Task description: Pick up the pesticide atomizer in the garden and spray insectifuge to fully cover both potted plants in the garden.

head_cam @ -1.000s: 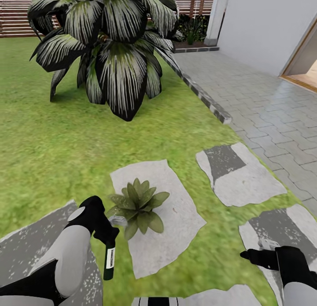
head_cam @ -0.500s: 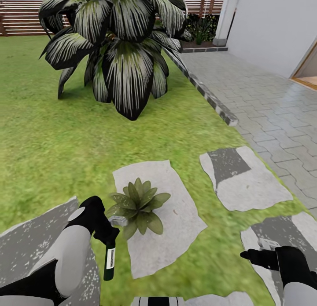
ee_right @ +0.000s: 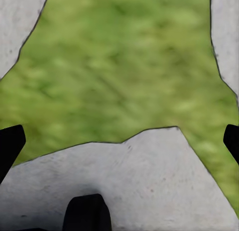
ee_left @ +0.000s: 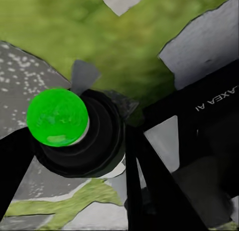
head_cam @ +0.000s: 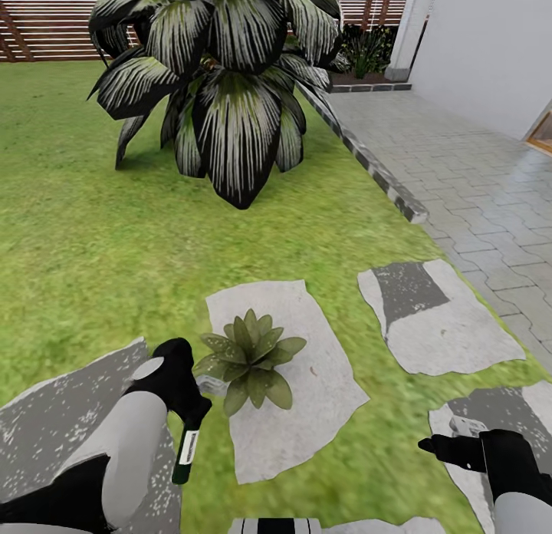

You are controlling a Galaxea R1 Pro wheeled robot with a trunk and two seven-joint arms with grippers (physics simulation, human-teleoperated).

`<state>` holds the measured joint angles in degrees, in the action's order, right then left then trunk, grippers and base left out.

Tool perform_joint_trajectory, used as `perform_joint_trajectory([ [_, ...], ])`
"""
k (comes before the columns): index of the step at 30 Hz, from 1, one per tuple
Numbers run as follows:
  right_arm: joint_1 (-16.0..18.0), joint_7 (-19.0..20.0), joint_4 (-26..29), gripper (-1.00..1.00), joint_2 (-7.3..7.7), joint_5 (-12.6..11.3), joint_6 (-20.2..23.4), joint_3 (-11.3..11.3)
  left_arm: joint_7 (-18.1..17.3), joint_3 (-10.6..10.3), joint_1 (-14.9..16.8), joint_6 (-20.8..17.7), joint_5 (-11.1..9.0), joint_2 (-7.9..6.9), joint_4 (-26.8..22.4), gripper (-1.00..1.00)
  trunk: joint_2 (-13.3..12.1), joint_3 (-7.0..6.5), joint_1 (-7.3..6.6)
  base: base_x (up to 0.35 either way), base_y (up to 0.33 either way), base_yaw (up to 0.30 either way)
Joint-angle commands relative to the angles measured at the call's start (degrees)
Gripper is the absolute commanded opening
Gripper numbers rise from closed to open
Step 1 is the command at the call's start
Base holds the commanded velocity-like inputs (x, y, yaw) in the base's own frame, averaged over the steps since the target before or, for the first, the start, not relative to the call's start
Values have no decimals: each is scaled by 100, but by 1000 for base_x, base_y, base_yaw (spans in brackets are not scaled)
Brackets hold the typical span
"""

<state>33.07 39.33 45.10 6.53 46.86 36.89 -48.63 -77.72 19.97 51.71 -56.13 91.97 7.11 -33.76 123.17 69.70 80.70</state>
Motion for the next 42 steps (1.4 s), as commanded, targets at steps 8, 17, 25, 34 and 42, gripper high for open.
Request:
perform_joint_trajectory([
  [8,6,58,7,100,-2,60,3,-22,-51,-187,6,-55,84,165,26,-100,2,4,-1,0,0,0],
  [17,6,58,7,100,-2,60,3,-19,-54,-173,-2,-55,93,-31,25,-100,2,4,-1,0,0,103],
  [25,6,58,7,100,-2,60,3,-24,-59,-160,-7,-55,89,-93,45,-100,2,4,-1,0,0,215],
  [34,6,58,7,100,-2,60,3,-24,-59,-169,-11,-55,84,-62,317,-100,2,4,-1,0,-183,14],
  [42,6,58,7,100,-2,60,3,-24,-59,-163,-10,-55,84,-61,319,-100,2,4,-1,0,-251,21],
])
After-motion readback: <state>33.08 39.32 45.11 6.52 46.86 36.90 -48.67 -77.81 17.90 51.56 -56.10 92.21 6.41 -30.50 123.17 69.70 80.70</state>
